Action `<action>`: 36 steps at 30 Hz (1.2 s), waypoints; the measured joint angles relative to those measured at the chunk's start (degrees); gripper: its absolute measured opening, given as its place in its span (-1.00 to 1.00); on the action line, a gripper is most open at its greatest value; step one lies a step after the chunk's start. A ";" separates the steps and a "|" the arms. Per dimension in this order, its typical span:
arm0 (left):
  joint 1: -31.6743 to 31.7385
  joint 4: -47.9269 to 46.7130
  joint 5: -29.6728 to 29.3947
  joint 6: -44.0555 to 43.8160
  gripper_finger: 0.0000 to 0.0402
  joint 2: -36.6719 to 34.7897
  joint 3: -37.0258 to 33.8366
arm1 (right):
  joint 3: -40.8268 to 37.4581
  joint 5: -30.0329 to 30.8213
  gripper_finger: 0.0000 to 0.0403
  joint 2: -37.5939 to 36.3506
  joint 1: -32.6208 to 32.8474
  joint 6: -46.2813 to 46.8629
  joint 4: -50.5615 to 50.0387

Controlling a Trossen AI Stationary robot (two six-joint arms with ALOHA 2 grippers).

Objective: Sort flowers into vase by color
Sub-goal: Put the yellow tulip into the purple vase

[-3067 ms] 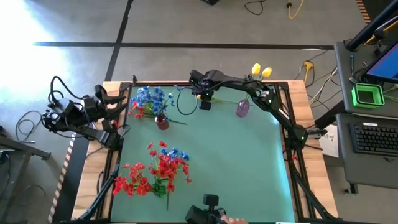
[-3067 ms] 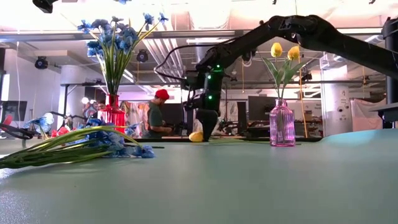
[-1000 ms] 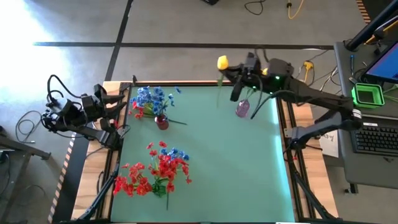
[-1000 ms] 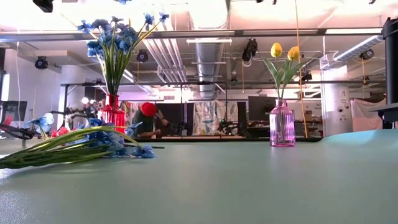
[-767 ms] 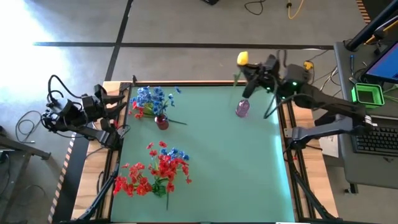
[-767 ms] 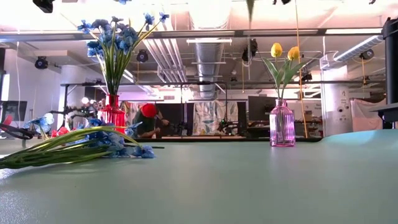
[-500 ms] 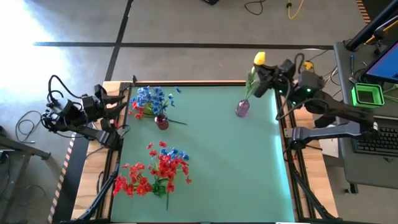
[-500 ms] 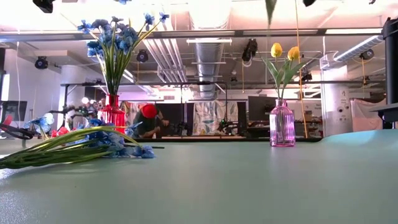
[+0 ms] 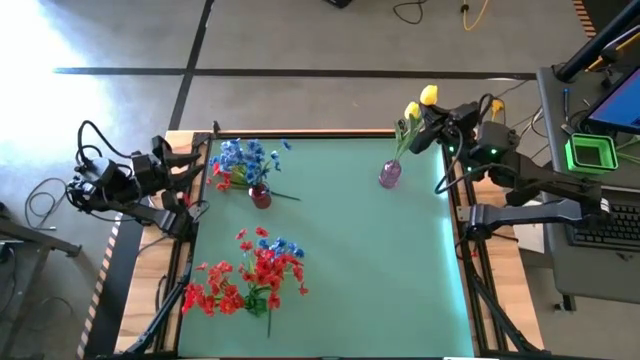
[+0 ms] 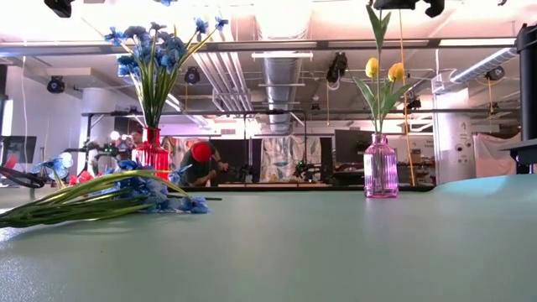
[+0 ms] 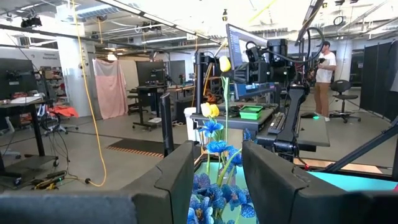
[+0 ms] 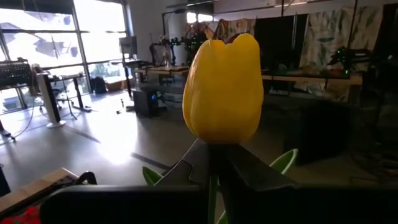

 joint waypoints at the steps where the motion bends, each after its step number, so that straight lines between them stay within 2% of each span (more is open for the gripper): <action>1: 0.00 0.00 0.00 0.00 -0.39 0.00 0.00 | -0.02 0.01 -0.94 0.00 0.00 -0.04 0.03; 13: 0.00 0.00 0.00 0.00 -0.39 0.00 0.00 | -1.00 0.25 -0.94 0.13 0.00 0.36 0.90; 30: 0.00 -0.07 -0.01 0.00 -0.39 0.00 0.00 | -1.07 3.00 -0.93 5.03 0.00 0.97 0.01; 36: 0.00 -0.07 -0.02 0.00 -0.39 0.00 0.00 | -1.07 3.82 -0.75 5.22 0.00 3.60 -4.42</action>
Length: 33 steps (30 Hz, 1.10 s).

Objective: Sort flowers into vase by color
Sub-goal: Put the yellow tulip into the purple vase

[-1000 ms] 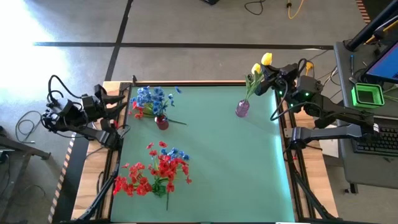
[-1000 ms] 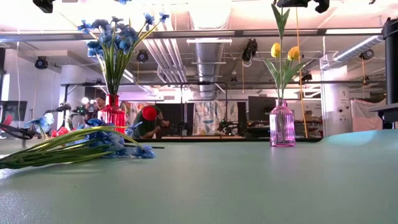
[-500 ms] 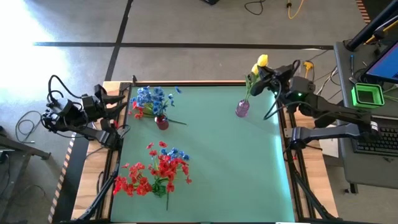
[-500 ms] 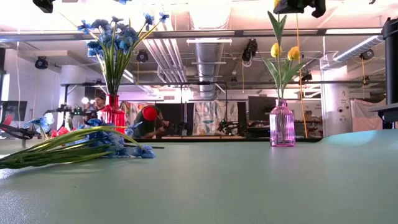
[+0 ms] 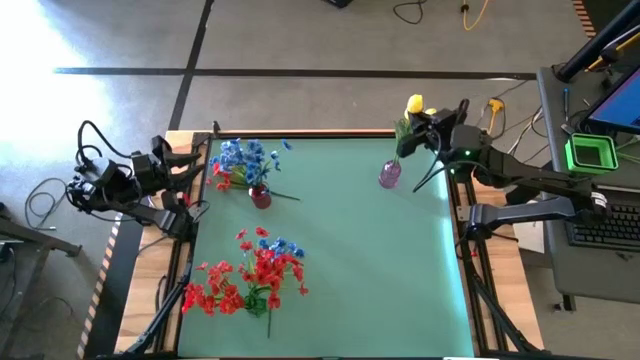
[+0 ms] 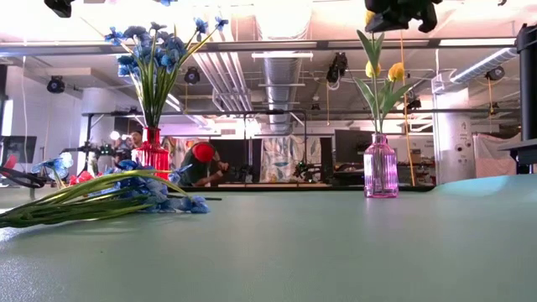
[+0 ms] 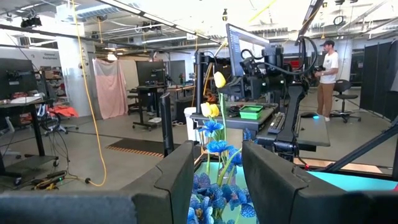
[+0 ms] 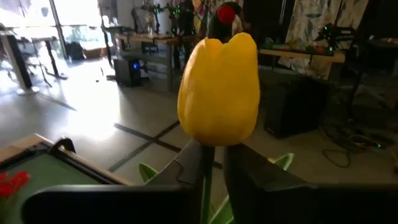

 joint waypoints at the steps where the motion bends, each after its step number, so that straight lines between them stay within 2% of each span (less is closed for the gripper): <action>1: 0.00 0.00 0.00 0.00 -0.39 0.00 0.00 | 0.00 0.64 -0.70 0.00 0.00 0.51 -1.07; 15: 0.00 0.08 0.00 -3.09 -0.39 0.00 0.00 | 0.00 2.27 -0.13 -0.02 0.00 5.67 -8.86; 23: 0.00 5.17 0.00 -5.59 -0.39 0.44 0.00 | 0.00 0.91 0.21 -0.04 -0.01 9.22 -15.16; 27: 0.00 6.26 -0.02 -6.43 -0.39 3.10 0.00 | 0.21 -2.74 0.39 -0.02 -0.02 10.17 -18.03; 33: 0.00 12.93 -0.04 -5.31 -0.39 9.97 0.75 | 2.54 -2.83 0.61 -0.02 -0.02 11.57 -24.03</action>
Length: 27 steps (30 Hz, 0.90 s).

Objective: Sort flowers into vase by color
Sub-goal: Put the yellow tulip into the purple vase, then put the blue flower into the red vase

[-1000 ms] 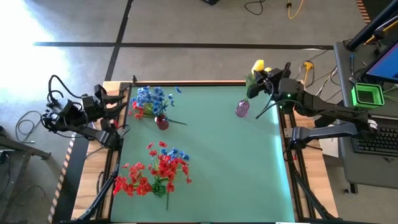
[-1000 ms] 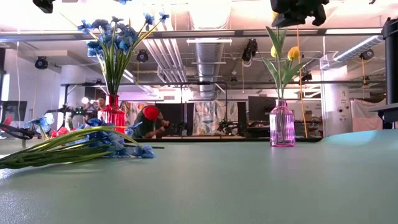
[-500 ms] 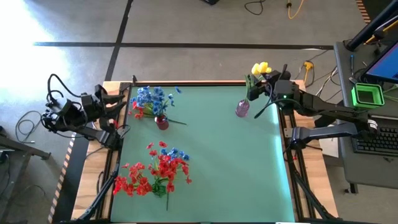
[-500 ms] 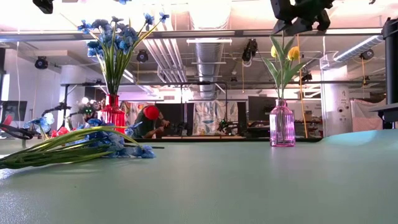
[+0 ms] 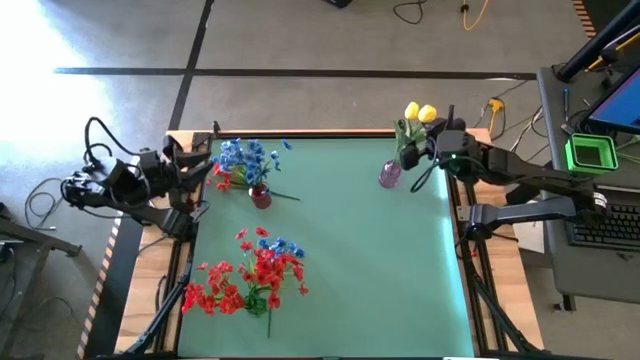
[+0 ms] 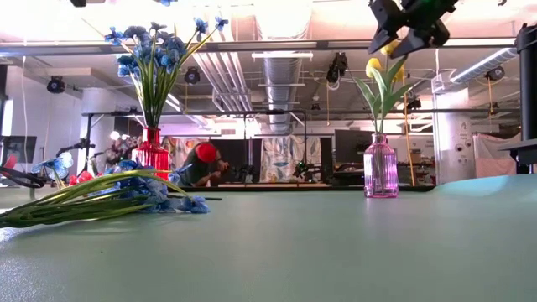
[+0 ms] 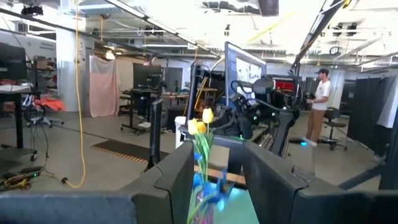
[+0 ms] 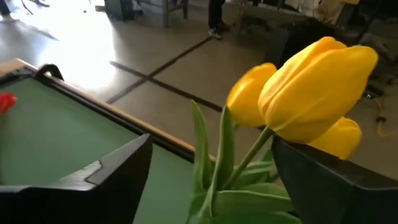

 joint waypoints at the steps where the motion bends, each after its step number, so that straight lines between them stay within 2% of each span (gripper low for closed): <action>1: 0.00 0.34 -0.26 0.01 -0.39 1.05 0.89 | 0.56 0.04 0.64 0.00 0.00 0.25 -1.57; 6: 0.02 0.66 -5.85 -2.12 -0.39 5.22 5.17 | 2.72 -2.12 0.75 0.00 0.00 1.00 -6.47; 11: -0.04 0.43 -5.98 -3.50 -0.39 9.09 7.19 | 4.24 -11.13 0.79 0.14 0.02 1.07 -7.40; 18: -0.02 0.38 -5.89 -5.30 -0.39 12.58 7.79 | 5.86 -12.63 0.79 1.95 0.00 5.86 -16.44; 24: -0.02 0.63 -5.85 -6.67 -0.39 12.77 9.47 | 10.12 -18.93 0.79 2.01 0.00 8.82 -22.13; 27: -0.04 0.40 -5.22 -7.92 -0.39 13.26 10.04 | 12.74 -19.53 0.79 1.97 0.02 10.52 -24.63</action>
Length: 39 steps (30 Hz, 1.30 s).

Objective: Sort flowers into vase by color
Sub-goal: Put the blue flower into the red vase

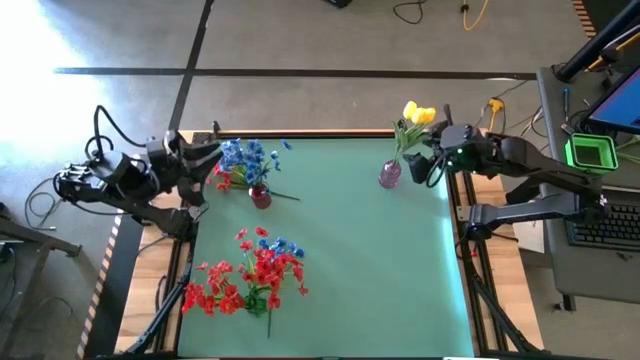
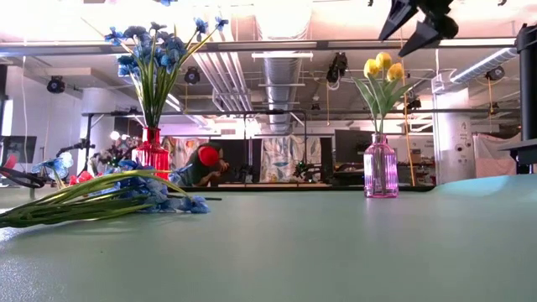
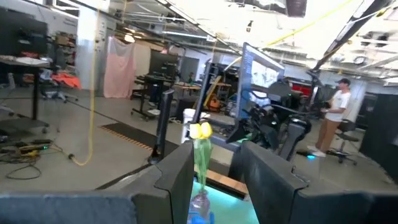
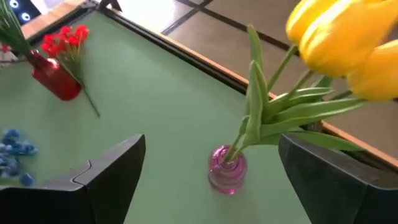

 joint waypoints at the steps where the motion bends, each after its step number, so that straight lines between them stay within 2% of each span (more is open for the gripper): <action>1: 0.00 0.01 0.80 -0.27 -0.39 0.29 0.24 | 0.80 -0.07 0.79 0.00 0.00 0.55 -0.92; 4: -0.01 0.02 2.72 -0.33 -0.39 1.99 1.43 | 2.83 -1.54 0.79 0.00 0.00 2.50 -2.15; 10: -0.93 -3.56 7.07 -2.32 -0.39 6.55 5.52 | 4.77 -9.13 0.79 0.41 0.22 4.60 -2.21; 15: -3.13 -10.83 5.18 -6.40 -0.39 9.19 11.12 | 4.70 -11.74 0.79 1.49 1.75 4.53 -2.34; 18: -3.45 -19.66 2.13 -12.81 -0.39 11.12 16.45 | 4.68 -12.10 0.79 1.90 2.90 3.80 -2.34; 21: -3.54 -28.83 1.80 -21.24 -0.39 13.92 21.85 | 4.66 -12.20 0.79 2.05 4.13 3.07 -2.34; 28: -4.94 -39.56 8.99 -34.45 -0.39 21.17 31.10 | 4.64 -13.51 0.79 2.17 7.17 1.34 -2.34; 39: -5.51 -55.82 9.34 -55.68 -0.39 30.51 35.22 | 4.62 -13.49 0.79 2.21 8.79 -1.50 -2.29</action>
